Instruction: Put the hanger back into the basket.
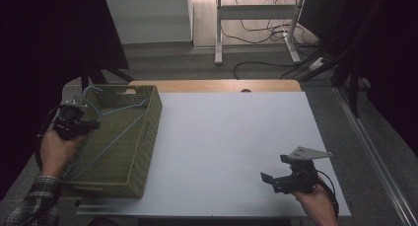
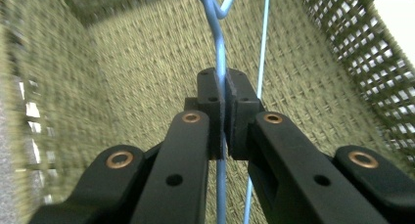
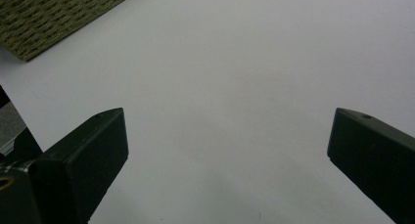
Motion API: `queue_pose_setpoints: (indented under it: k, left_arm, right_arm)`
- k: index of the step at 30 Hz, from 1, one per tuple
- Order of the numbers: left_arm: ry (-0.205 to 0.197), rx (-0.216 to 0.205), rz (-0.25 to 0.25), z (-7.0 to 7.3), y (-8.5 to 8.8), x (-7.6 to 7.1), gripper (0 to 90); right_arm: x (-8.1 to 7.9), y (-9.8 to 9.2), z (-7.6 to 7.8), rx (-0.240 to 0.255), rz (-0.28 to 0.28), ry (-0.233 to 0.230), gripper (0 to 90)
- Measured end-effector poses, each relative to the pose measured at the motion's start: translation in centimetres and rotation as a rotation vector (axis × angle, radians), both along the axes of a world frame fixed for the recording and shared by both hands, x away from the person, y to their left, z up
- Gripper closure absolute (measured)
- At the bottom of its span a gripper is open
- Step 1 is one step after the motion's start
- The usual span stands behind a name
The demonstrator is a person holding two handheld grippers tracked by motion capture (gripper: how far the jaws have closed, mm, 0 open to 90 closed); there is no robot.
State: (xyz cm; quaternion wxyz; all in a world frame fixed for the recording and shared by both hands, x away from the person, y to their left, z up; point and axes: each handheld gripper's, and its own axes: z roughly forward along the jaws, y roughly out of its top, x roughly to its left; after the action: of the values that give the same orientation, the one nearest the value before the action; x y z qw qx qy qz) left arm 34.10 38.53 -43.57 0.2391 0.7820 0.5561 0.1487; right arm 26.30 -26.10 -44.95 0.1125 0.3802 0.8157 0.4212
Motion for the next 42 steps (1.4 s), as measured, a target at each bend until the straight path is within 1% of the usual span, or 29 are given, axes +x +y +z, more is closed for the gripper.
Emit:
queue_pose_setpoints:
  k: [3,6,8,9,10,11,13,14,15,16,17,18,19,20,21,22,23,25,26,27,29,31,32,34,36,39,40,41,42]
  left_arm:
    - [0.033,-0.003,0.015,-1.3,0.0,0.2,87.3]
    - [0.062,-0.007,0.026,-2.3,0.1,0.4,86.6]
    - [0.057,-0.012,0.030,-2.4,0.2,0.4,85.1]
    - [0.030,-0.023,0.036,-2.0,0.2,0.2,81.8]
    - [0.008,-0.024,0.042,-1.7,0.1,0.0,75.9]
    - [0.008,-0.024,0.042,-1.7,0.1,0.0,71.0]
    - [-0.033,-0.036,0.024,-0.9,-0.2,-0.4,69.1]
    - [-0.049,-0.046,0.015,-0.5,-0.5,-0.6,58.4]
    - [-0.074,-0.062,-0.003,0.2,-0.9,-1.0,57.1]
    - [-0.086,-0.079,-0.016,0.5,-1.2,-1.3,54.7]
    - [-0.086,-0.079,-0.016,0.5,-1.2,-1.3,51.2]
    - [-0.120,-0.132,-0.056,1.1,-1.8,-1.8,48.4]
    - [-0.134,-0.158,-0.074,1.3,-2.3,-2.2,45.5]
    - [-0.134,-0.158,-0.074,1.3,-2.3,-2.2,42.0]
    - [-0.156,-0.189,-0.100,1.6,-2.7,-2.6,42.0]
    - [-0.174,-0.220,-0.127,1.8,-3.2,-3.0,39.3]
    - [-0.187,-0.242,-0.152,2.0,-3.7,-3.4,37.0]
    - [-0.212,-0.264,-0.194,2.4,-4.8,-4.2,31.6]
    - [-0.230,-0.292,-0.230,2.7,-5.7,-5.0,26.9]
    - [-0.230,-0.292,-0.230,2.7,-5.7,-5.0,25.2]
    - [-0.249,-0.308,-0.256,2.9,-6.5,-5.8,23.4]
    - [-0.272,-0.343,-0.280,3.0,-7.1,-6.7,20.7]
    - [-0.286,-0.365,-0.294,2.9,-7.5,-7.5,19.1]
    - [-0.291,-0.377,-0.302,2.7,-7.9,-8.0,16.4]
    - [-0.288,-0.384,-0.315,2.2,-8.5,-8.7,14.1]
    - [-0.291,-0.401,-0.316,1.1,-9.4,-9.9,9.7]
    - [-0.295,-0.399,-0.316,0.7,-9.7,-10.3,8.0]
    - [-0.289,-0.394,-0.321,0.3,-9.9,-10.6,7.0]
    - [-0.275,-0.374,-0.324,0.0,-10.3,-11.0,6.9]
  right_arm:
    - [-0.1,0.0,-0.1,-0.006,0.006,-0.005,1.1]
    - [-0.1,0.0,-0.3,-0.019,0.008,-0.016,1.1]
    - [-0.1,0.0,-0.4,-0.023,0.010,-0.018,1.1]
    - [-0.1,0.0,-0.4,-0.024,0.010,-0.019,1.1]
    - [-0.1,0.0,-0.4,-0.023,0.010,-0.021,1.1]
    - [-0.1,0.0,-0.4,-0.023,0.010,-0.021,1.1]
    - [-0.1,0.0,-0.4,-0.026,0.009,-0.023,1.2]
    - [-0.1,0.0,-0.3,-0.032,0.008,-0.024,1.4]
    - [-0.2,0.0,-0.3,-0.035,0.011,-0.021,1.6]
    - [-0.2,0.0,-0.3,-0.039,0.013,-0.022,1.7]
    - [-0.2,0.0,-0.3,-0.041,0.013,-0.025,1.7]
    - [-0.3,0.0,-0.2,-0.042,0.012,-0.027,1.7]
    - [-0.4,0.0,-0.1,-0.040,0.013,-0.028,1.7]
    - [-0.4,0.0,-0.1,-0.040,0.013,-0.028,1.7]
    - [-0.4,0.0,-0.1,-0.040,0.014,-0.030,1.8]
    - [-0.5,0.0,0.0,-0.041,0.012,-0.033,1.8]
    - [-0.5,-0.1,0.0,-0.040,0.012,-0.035,1.8]
    - [-0.6,-0.2,0.1,-0.040,0.008,-0.039,1.9]
    - [-0.7,-0.4,0.2,-0.039,0.006,-0.041,2.0]
    - [-0.7,-0.4,0.2,-0.039,0.006,-0.041,2.0]
    - [-0.8,-0.5,0.2,-0.039,0.002,-0.043,1.8]
    - [-0.9,-0.6,0.3,-0.040,-0.001,-0.045,1.5]
    - [-1.0,-0.7,0.3,-0.040,-0.001,-0.046,1.4]
    - [-1.1,-0.8,0.2,-0.040,-0.005,-0.044,1.2]
    - [-1.2,-0.9,0.2,-0.040,-0.006,-0.043,1.2]
    - [-1.3,-1.1,0.1,-0.040,-0.009,-0.040,1.2]
    - [-1.4,-1.2,0.1,-0.040,-0.011,-0.040,1.2]
    - [-1.4,-1.2,0.0,-0.042,-0.013,-0.040,1.1]
    - [-1.5,-1.3,0.0,-0.044,-0.012,-0.041,1.2]
